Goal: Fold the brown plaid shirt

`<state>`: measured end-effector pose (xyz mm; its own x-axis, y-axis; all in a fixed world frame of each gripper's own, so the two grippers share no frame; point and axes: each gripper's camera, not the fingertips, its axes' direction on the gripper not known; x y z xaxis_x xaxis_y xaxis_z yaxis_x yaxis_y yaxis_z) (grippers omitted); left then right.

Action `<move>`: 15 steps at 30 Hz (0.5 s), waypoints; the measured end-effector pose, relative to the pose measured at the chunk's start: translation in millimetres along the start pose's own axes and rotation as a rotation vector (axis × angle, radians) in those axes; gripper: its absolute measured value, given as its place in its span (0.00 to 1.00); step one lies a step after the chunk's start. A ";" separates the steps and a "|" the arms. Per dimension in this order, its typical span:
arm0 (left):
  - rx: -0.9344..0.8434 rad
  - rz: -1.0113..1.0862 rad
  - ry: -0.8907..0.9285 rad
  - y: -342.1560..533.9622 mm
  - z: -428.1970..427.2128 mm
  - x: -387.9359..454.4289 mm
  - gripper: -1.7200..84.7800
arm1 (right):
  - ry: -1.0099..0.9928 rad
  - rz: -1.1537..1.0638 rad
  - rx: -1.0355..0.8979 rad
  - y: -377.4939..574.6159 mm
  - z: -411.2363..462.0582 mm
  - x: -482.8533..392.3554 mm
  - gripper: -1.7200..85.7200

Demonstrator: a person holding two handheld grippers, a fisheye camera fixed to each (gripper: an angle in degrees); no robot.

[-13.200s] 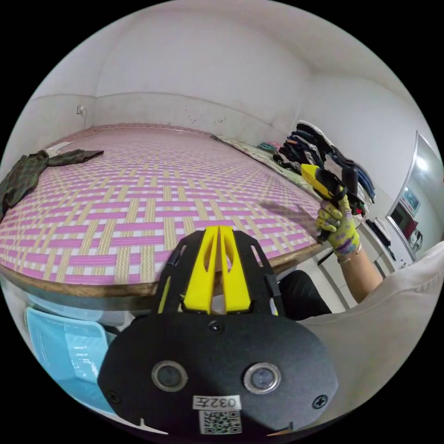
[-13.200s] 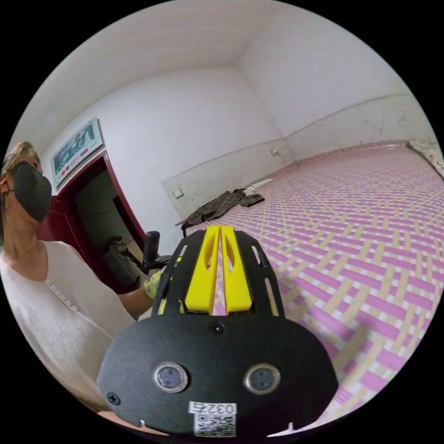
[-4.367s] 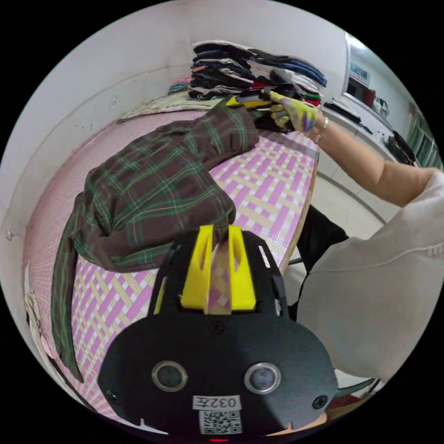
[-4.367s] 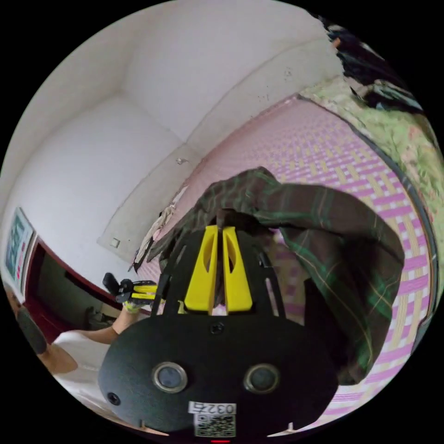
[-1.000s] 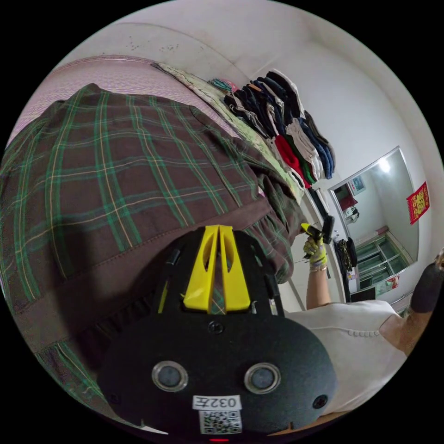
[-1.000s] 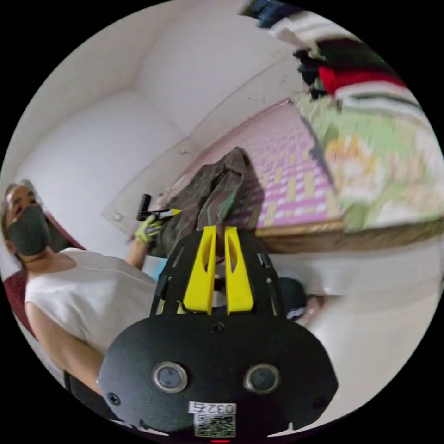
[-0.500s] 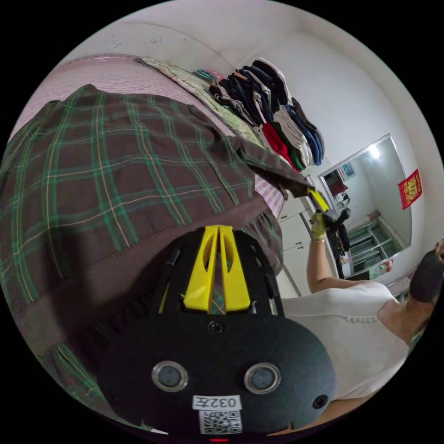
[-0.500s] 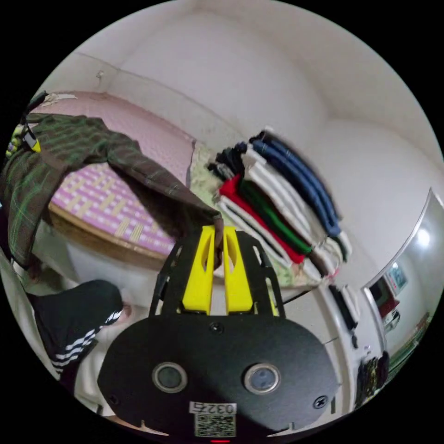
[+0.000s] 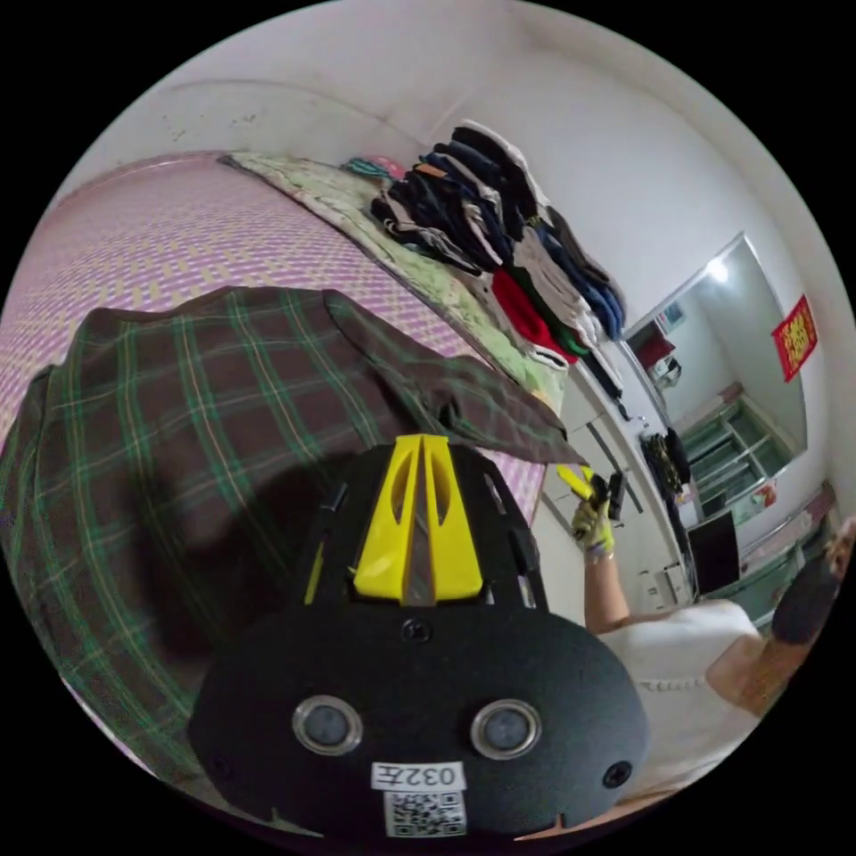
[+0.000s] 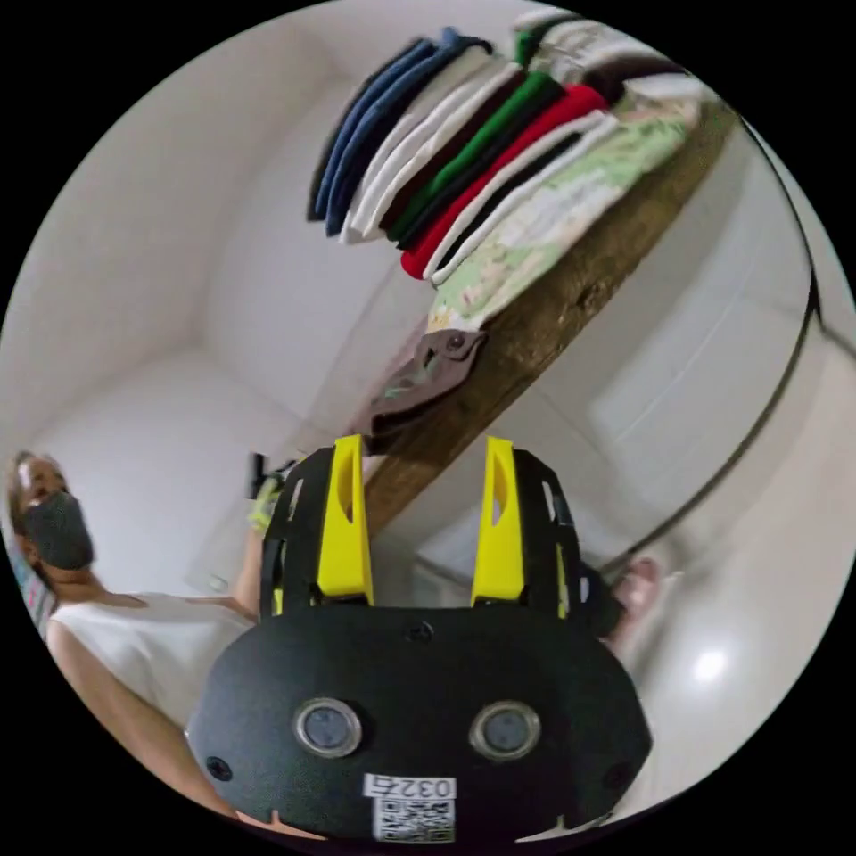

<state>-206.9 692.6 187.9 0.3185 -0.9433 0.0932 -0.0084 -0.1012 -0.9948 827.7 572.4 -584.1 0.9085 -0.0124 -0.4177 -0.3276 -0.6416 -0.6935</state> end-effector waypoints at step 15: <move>0.005 -0.251 -0.153 -151.1 112.7 -72.7 0.01 | 0.164 -0.180 0.161 -31.1 16.7 -61.3 0.05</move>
<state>-121.9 812.1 326.9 0.4494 -0.8302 0.3300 0.0930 -0.3239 -0.9415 777.8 605.9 -546.7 0.9813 -0.0415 -0.1881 -0.1824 -0.5145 -0.8379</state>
